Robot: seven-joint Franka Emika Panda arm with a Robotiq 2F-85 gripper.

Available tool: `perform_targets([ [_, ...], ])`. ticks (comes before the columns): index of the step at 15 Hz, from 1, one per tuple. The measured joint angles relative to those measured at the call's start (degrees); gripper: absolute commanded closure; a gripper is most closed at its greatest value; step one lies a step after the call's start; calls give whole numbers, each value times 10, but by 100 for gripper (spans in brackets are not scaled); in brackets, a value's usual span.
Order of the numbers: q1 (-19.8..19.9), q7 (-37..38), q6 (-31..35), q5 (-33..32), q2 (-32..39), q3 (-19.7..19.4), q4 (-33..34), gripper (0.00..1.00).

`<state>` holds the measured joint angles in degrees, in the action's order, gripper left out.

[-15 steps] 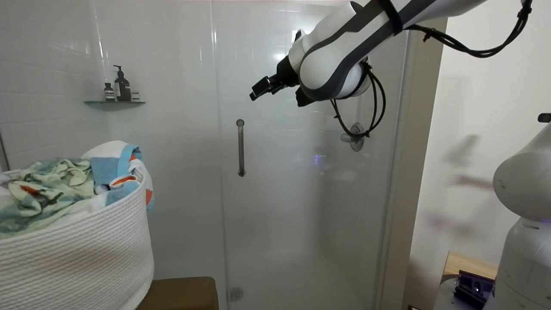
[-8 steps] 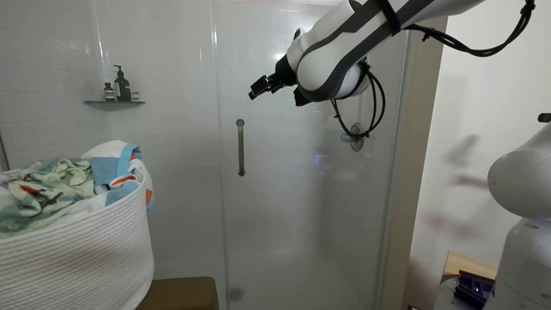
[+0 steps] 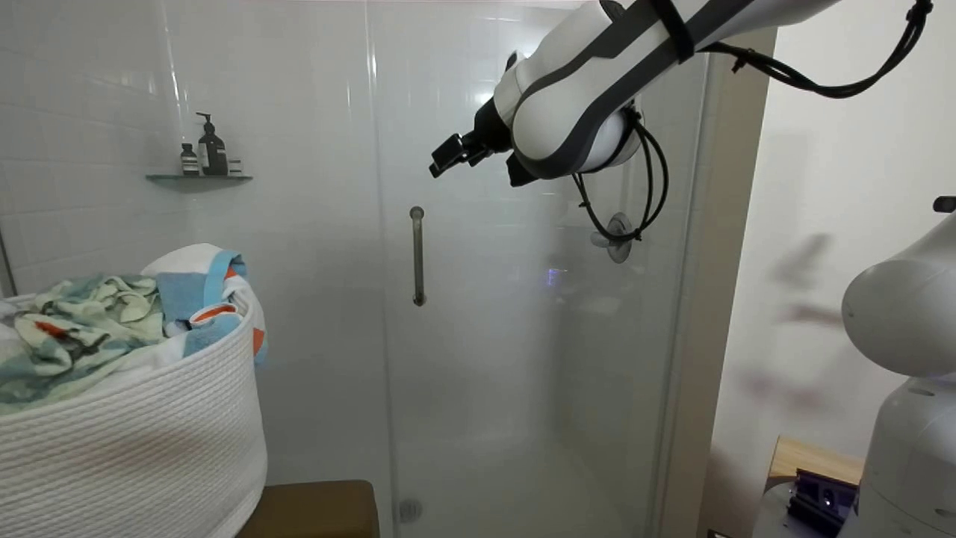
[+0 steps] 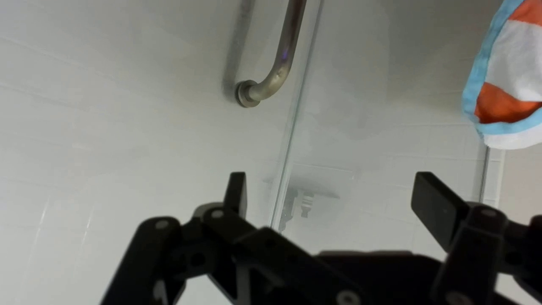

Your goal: Close the glass shower door

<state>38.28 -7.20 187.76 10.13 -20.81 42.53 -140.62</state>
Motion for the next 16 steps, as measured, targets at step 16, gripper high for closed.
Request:
perform_targets([
  [16, -118, 62, -222, -49, -19, -100, 1, 0],
])
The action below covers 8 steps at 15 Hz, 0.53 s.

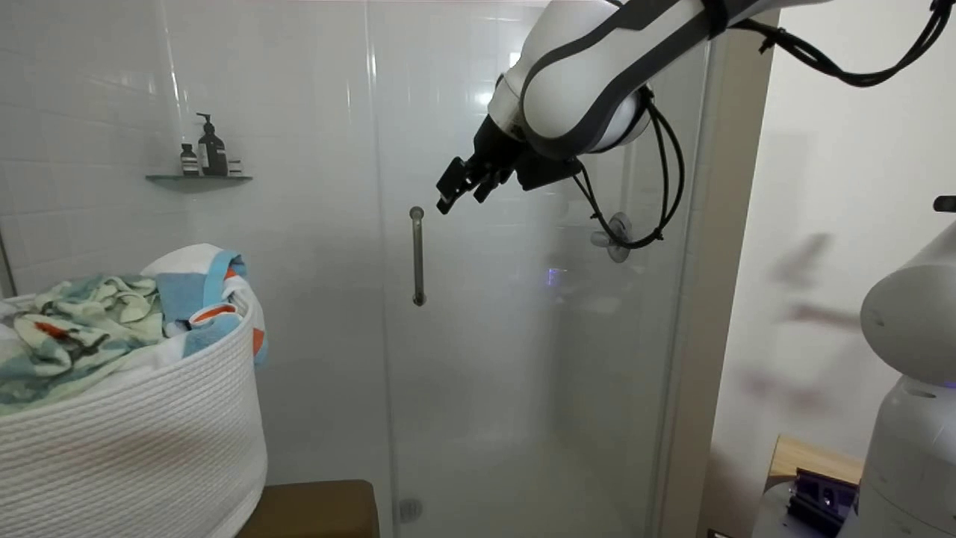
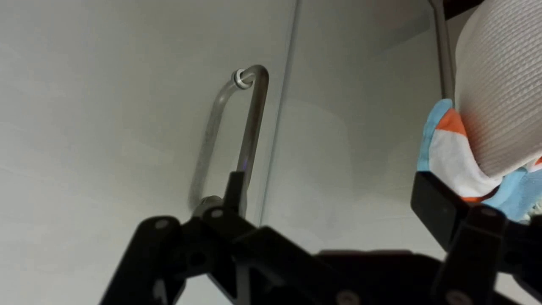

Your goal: Close the glass shower door

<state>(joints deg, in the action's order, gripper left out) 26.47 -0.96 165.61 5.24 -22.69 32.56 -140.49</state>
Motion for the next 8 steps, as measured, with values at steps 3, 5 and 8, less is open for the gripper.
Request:
perform_targets([
  [3, -94, 17, -40, -34, 2, -91, 0, 0],
  [5, -146, 17, -64, -37, 2, -141, 1, 0],
  [8, -209, 17, -108, -37, 1, -197, 5, 0],
])
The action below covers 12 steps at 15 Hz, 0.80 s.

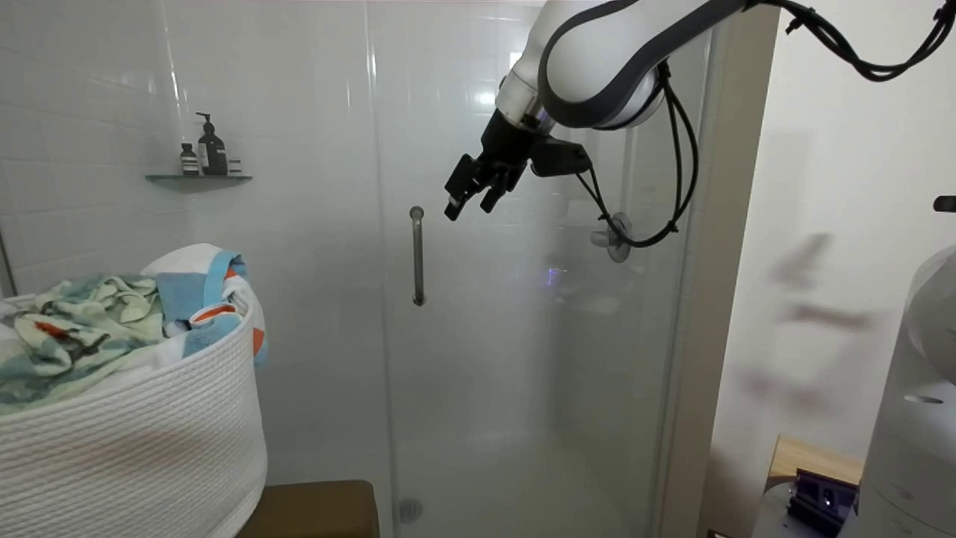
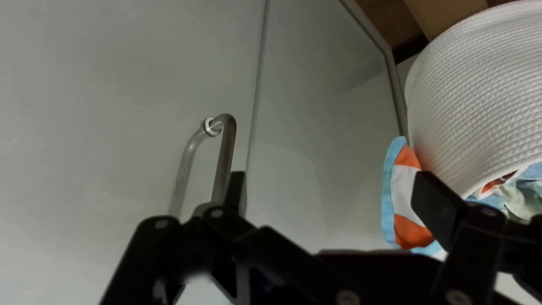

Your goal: Close the glass shower door

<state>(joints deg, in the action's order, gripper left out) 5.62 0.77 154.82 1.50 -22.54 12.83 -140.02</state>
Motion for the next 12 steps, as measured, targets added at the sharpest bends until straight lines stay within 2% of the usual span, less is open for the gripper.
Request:
perform_targets([
  [5, -58, -1, -70, 0, -1, -52, 15, 0],
  [12, -96, -12, -174, 3, -1, -86, 42, 0],
])
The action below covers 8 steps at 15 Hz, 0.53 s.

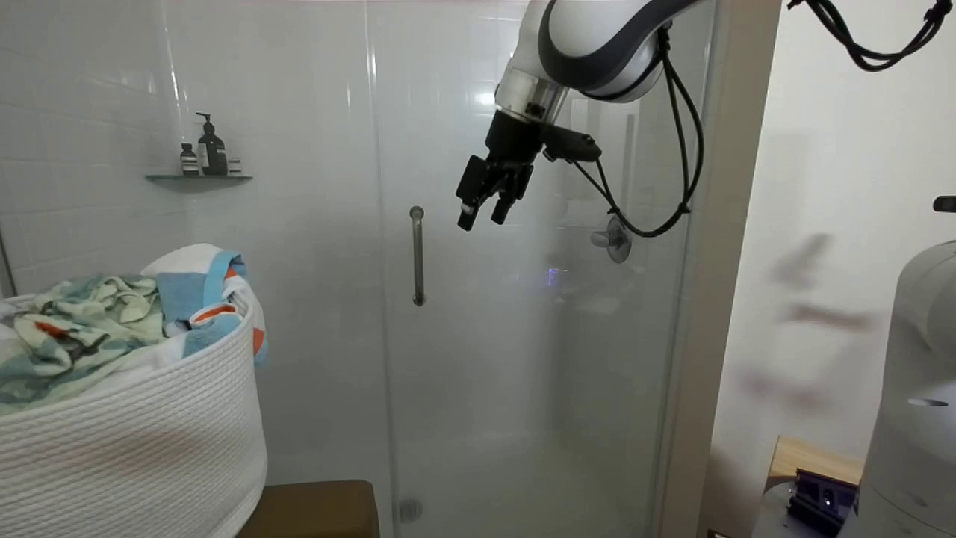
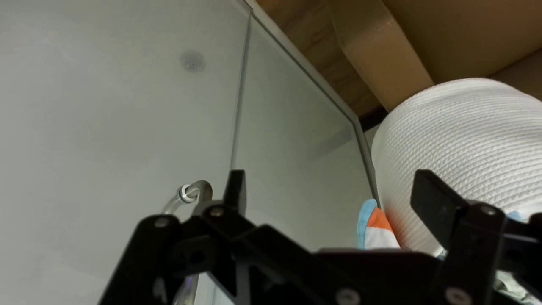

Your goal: Close the glass shower door

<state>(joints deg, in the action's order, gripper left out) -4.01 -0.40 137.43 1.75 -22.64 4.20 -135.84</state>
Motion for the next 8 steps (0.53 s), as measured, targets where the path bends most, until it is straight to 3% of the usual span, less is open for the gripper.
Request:
perform_targets([
  [8, -16, -28, -98, 5, 0, -18, 29, 0],
])
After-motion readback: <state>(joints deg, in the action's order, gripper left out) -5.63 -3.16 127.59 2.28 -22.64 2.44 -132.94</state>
